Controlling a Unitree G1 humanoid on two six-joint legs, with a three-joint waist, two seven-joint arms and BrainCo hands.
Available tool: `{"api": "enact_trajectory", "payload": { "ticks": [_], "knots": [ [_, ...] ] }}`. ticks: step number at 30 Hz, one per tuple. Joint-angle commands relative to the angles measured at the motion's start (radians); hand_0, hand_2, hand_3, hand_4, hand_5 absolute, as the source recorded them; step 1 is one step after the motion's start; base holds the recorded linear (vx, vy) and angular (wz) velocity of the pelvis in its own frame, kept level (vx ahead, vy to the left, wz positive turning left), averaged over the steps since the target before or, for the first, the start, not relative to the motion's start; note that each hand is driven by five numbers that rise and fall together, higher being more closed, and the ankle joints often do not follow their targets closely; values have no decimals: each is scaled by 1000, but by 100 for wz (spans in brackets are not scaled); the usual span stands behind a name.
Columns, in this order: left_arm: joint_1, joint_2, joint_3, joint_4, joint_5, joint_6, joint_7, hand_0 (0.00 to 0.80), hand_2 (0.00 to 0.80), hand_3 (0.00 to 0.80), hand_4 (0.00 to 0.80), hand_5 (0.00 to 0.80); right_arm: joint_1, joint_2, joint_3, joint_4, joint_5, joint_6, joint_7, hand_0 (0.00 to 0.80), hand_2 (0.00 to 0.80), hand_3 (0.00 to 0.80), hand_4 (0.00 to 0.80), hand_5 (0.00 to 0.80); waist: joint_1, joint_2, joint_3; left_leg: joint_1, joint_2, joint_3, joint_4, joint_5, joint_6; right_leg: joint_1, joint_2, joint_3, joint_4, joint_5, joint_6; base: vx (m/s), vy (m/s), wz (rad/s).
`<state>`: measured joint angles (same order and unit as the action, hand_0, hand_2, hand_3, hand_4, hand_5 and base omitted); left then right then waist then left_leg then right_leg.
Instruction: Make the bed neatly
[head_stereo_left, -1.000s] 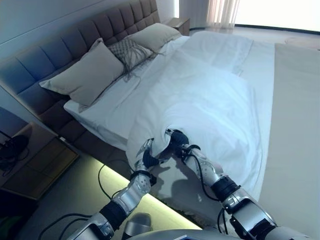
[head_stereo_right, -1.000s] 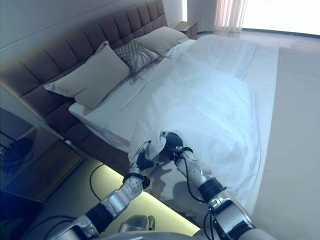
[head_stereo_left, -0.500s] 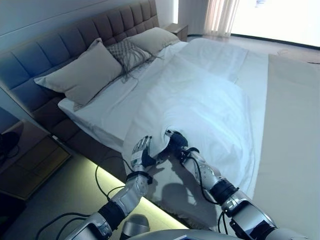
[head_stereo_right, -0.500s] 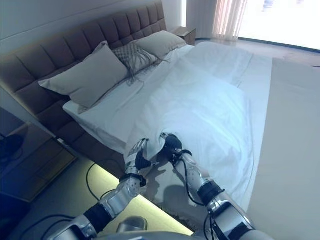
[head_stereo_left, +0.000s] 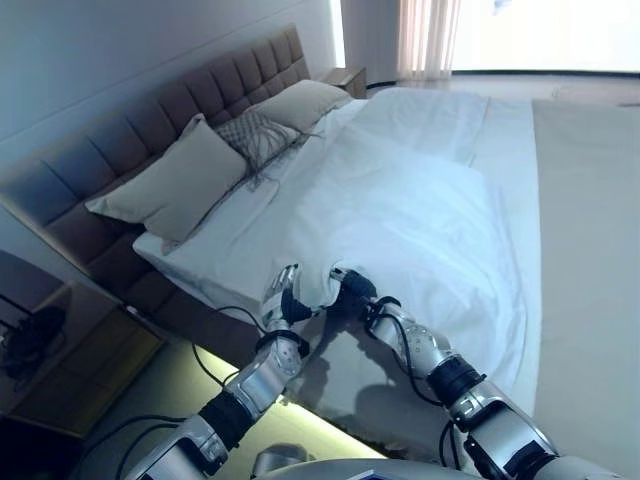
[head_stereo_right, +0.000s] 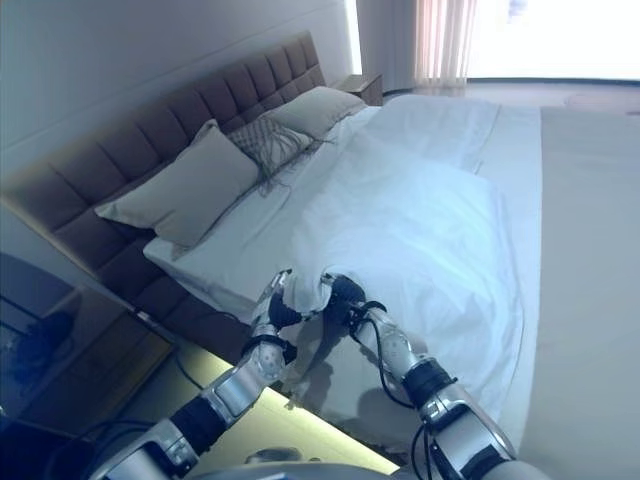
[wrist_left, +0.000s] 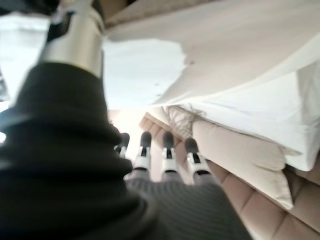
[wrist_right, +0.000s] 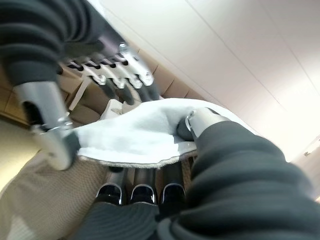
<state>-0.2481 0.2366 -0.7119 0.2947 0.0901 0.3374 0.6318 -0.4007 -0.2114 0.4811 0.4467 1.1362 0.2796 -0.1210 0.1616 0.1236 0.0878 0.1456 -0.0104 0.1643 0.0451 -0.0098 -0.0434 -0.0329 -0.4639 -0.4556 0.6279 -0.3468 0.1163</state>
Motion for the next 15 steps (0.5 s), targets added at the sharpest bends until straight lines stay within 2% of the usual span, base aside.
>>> {"api": "enact_trajectory", "payload": {
  "ticks": [1, 6, 10, 11, 12, 13, 15],
  "knots": [
    [-111, -9, 36, -60, -40, -58, 36, 0, 0, 0, 0, 0, -98, 92, -55, -128, -23, 31, 41, 800, 800, 800, 800, 800, -8, -28, 0, -23, 88, -27, -55, 98, -37, 128, -50, -27, -509, 498, 140, -49, 143, -10],
    [-112, -38, 48, -51, -131, -99, 23, 0, 0, 0, 0, 0, -95, 85, -58, -170, -64, 82, 4, 800, 800, 800, 800, 800, -30, 18, 7, -45, 66, -18, -64, 107, -34, 95, -67, -2, -507, 500, 139, -82, 145, -15],
    [-104, -58, 45, -38, -177, -121, -10, 0, 0, 0, 0, 0, -90, 86, -58, -184, -92, 108, -10, 800, 800, 800, 800, 800, -39, 42, 14, -53, 55, -16, -54, 109, -34, 83, -84, 11, -496, 502, 137, -26, 101, -4],
    [-101, -63, 43, -35, -191, -121, -17, 94, 94, 94, 94, 94, -88, 86, -57, -188, -97, 112, -12, 800, 800, 800, 800, 800, -40, 45, 15, -54, 54, -15, -51, 109, -34, 82, -87, 12, -494, 502, 136, 9, 72, -8],
    [-100, -66, 38, -29, -202, -127, -21, 747, 747, 747, 747, 747, -87, 87, -56, -191, -101, 117, -13, 800, 800, 800, 800, 800, -43, 49, 17, -54, 52, -15, -49, 110, -35, 82, -90, 13, -491, 503, 135, 12, 70, -7],
    [-99, -70, 34, -21, -213, -140, -20, 800, 800, 800, 800, 800, -83, 86, -51, -198, -105, 123, -15, 800, 800, 800, 800, 800, -48, 53, 16, -52, 51, -12, -49, 110, -35, 82, -93, 15, -490, 503, 135, 13, 69, -4],
    [-94, -77, 33, -13, -220, -157, -13, 800, 800, 800, 800, 800, -74, 86, -49, -203, -114, 130, -12, 800, 800, 800, 800, 800, -52, 59, 14, -50, 49, -9, -51, 110, -35, 83, -93, 18, -491, 501, 135, 15, 54, -3]
  ]
}}
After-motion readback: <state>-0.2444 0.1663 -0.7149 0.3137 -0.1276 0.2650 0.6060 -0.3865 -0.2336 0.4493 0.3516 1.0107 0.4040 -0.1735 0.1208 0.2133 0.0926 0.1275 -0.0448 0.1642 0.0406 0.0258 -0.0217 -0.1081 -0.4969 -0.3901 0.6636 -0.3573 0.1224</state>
